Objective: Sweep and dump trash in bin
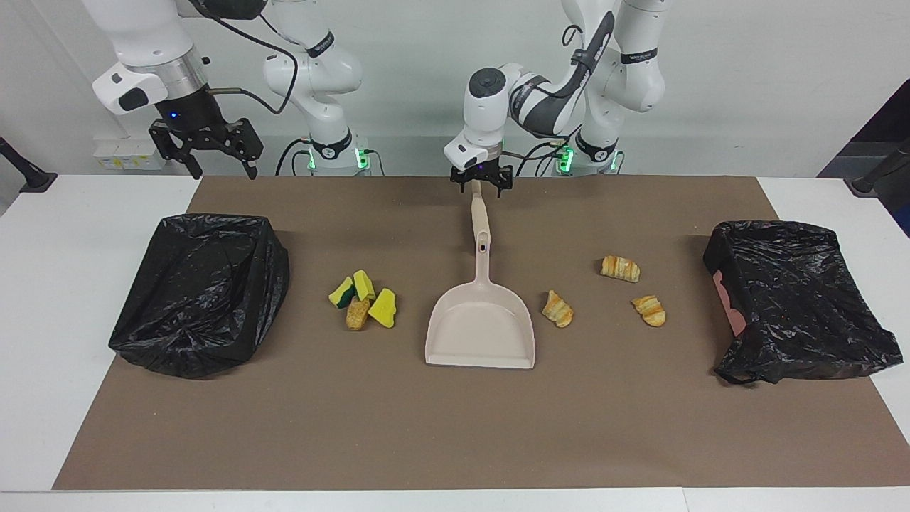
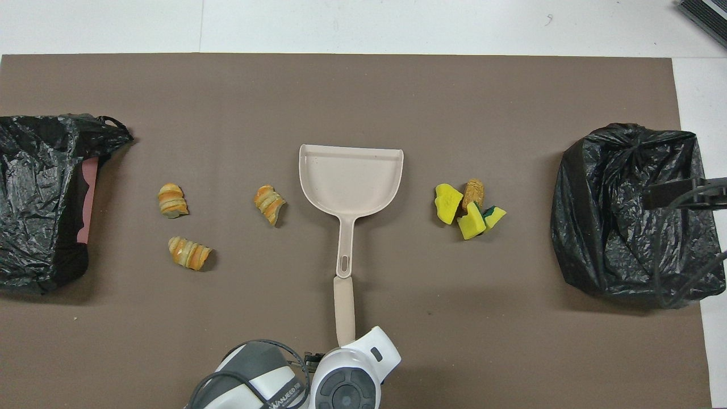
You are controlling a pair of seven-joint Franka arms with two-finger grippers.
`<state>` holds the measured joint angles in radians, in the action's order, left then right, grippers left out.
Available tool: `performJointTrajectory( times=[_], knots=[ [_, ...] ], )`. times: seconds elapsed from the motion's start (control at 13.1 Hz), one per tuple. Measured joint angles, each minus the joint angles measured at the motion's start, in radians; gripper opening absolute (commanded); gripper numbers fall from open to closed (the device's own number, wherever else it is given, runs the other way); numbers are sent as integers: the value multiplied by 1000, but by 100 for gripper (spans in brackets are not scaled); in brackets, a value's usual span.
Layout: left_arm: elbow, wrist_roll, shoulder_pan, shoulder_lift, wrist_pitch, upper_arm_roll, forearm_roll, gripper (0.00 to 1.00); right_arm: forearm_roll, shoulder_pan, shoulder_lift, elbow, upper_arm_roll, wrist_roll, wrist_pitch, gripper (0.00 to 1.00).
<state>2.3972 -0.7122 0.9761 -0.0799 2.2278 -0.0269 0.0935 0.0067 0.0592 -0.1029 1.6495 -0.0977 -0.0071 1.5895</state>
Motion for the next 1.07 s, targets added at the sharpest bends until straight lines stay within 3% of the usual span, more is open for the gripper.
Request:
performJointTrajectory(
  times=[0.08,0.15,0.23,0.61,1.07],
  knots=[
    [4,0,0,-4,1,0,7,52,0,0,0,0,0,0,0,100],
    [6,0,0,-7,3,0,10,24,0,0,0,0,0,0,0,100],
    [6,-2,0,-10,4,0,15,3,0,0,0,0,0,0,0,100],
    [31,-21,1,-14,39,0,188,0,0,0,0,0,0,0,0,100],
    [34,-57,1,-18,28,10,202,0,0,0,0,0,0,0,0,100]
  ],
)
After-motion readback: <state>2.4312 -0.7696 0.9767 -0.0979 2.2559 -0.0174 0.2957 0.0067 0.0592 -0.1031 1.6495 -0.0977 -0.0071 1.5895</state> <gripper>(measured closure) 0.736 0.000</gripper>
